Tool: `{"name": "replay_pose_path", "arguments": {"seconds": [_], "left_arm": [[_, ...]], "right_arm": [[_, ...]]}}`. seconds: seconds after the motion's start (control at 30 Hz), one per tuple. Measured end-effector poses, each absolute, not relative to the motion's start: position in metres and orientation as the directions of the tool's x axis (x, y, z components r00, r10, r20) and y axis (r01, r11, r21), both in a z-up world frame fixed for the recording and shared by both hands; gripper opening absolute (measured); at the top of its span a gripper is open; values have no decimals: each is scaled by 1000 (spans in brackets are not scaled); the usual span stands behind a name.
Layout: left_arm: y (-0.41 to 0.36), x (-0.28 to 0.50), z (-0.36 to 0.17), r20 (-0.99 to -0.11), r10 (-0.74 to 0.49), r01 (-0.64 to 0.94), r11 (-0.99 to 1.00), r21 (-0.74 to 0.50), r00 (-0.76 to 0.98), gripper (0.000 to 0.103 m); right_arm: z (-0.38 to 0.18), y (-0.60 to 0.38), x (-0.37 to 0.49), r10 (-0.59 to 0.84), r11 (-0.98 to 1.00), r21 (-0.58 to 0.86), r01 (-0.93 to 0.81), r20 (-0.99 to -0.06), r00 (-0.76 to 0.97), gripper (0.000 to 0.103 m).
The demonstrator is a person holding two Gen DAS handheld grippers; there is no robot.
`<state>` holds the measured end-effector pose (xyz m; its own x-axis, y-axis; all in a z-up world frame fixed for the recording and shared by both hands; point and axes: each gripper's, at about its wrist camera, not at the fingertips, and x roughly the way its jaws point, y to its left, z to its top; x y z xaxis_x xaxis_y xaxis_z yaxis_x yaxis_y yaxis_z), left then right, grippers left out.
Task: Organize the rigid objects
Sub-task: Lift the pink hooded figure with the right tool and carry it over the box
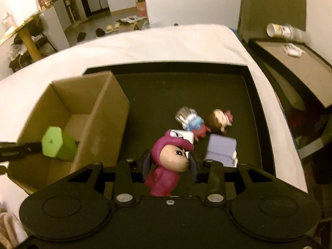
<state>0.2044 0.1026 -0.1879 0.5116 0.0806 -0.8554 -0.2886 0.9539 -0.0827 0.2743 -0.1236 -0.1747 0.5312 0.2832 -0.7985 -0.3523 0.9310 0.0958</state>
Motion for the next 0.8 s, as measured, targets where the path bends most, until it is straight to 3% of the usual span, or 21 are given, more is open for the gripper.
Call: {"name": "replay_pose_path", "arguments": {"seconds": [0.8], "left_arm": [[104, 204, -189, -855, 79, -288, 954, -83, 512, 11]], "right_arm": [[-127, -74, 269, 391, 876, 98, -471, -716, 578, 37]]}}
